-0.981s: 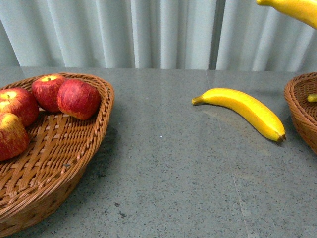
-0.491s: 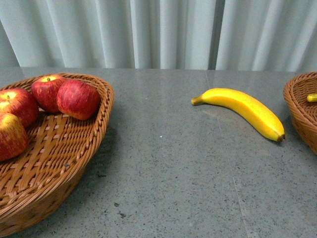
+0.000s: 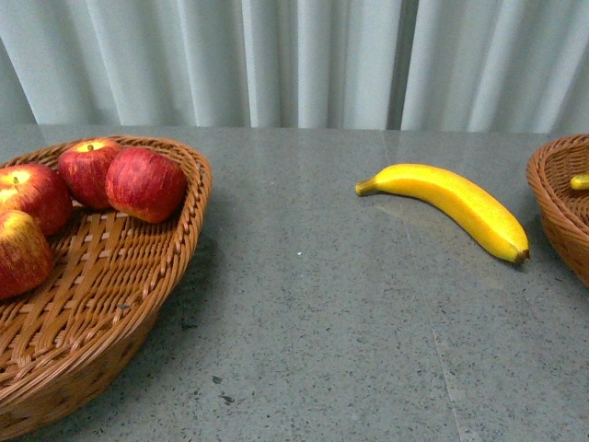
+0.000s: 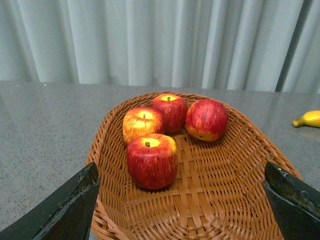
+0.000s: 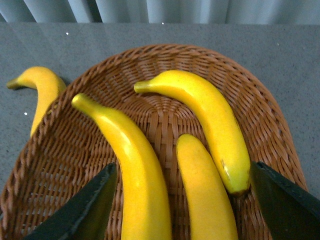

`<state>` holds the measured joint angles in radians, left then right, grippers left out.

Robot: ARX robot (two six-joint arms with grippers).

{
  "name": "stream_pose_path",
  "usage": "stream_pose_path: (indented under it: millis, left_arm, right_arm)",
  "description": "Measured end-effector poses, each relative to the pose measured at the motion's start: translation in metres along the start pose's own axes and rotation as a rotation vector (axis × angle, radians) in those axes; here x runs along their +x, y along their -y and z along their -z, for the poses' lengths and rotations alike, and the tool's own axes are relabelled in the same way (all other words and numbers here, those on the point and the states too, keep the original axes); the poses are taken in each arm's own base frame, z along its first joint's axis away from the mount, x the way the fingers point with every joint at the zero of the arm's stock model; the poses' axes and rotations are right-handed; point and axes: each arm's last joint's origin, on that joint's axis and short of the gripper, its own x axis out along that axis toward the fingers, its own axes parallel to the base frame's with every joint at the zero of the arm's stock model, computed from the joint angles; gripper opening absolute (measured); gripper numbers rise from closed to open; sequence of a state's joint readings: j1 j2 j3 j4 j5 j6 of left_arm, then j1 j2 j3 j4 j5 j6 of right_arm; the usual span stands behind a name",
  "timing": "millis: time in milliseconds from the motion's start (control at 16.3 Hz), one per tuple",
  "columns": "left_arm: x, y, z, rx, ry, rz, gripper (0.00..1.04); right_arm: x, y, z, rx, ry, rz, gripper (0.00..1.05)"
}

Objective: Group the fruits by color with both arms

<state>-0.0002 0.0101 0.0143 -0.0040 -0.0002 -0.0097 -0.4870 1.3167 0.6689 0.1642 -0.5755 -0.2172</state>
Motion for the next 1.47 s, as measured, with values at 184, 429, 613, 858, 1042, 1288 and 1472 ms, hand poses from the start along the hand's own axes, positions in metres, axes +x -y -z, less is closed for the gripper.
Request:
stream_pose_path:
  millis: [184, 429, 613, 858, 1042, 1288, 1472]
  left_arm:
    - [0.000, 0.000, 0.000, 0.000, 0.000, 0.000, 0.98]
    - [0.000, 0.000, 0.000, 0.000, 0.000, 0.000, 0.98]
    - [0.000, 0.000, 0.000, 0.000, 0.000, 0.000, 0.98]
    - [0.000, 0.000, 0.000, 0.000, 0.000, 0.000, 0.98]
    - [0.000, 0.000, 0.000, 0.000, 0.000, 0.000, 0.98]
    - [0.000, 0.000, 0.000, 0.000, 0.000, 0.000, 0.98]
    - [0.000, 0.000, 0.000, 0.000, 0.000, 0.000, 0.98]
  right_arm:
    - [0.015, -0.042, -0.039, -0.050, 0.069, -0.079, 0.98]
    - [0.072, -0.124, -0.076, -0.111, 0.072, -0.208, 0.98]
    - [0.107, -0.165, -0.084, -0.141, 0.035, -0.264, 0.98]
    - [0.147, -0.193, -0.090, -0.167, -0.016, -0.283, 0.98]
    - [0.177, -0.198, -0.087, -0.180, -0.056, -0.277, 0.98]
    - [0.217, -0.205, -0.061, -0.304, -0.194, -0.323, 0.98]
    - [0.225, -0.208, -0.062, -0.362, -0.221, -0.333, 0.98]
